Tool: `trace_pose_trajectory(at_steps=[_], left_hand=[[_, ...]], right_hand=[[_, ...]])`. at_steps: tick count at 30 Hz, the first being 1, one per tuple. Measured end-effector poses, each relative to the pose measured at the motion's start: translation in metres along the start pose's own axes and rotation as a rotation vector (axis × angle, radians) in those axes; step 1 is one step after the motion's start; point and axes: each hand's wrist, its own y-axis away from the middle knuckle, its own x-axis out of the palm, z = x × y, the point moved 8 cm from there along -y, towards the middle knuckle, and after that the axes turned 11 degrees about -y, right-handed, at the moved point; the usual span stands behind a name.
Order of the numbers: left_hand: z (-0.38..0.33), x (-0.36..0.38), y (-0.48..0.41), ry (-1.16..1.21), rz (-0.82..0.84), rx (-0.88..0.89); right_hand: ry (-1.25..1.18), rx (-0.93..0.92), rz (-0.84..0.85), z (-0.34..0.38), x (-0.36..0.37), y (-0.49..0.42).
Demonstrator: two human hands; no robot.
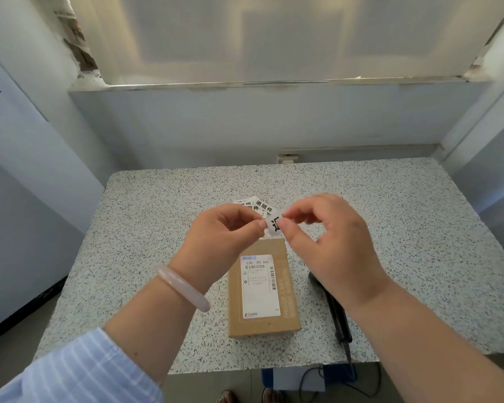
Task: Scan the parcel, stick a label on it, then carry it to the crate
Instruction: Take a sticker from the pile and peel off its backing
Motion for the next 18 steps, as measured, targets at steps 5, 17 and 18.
trace_pose_trajectory(at_steps=[5, 17, 18], left_hand=[[-0.009, -0.002, 0.001, -0.153, -0.091, 0.144], [-0.037, -0.004, 0.013, -0.555, -0.202, 0.470], [-0.038, -0.004, 0.013, -0.563, -0.210, 0.479]], right_hand=[[-0.027, 0.061, 0.063, -0.003, 0.011, 0.001], [-0.019, 0.107, 0.132, -0.004, 0.016, -0.005], [-0.005, 0.087, 0.129, -0.002, 0.016, -0.005]])
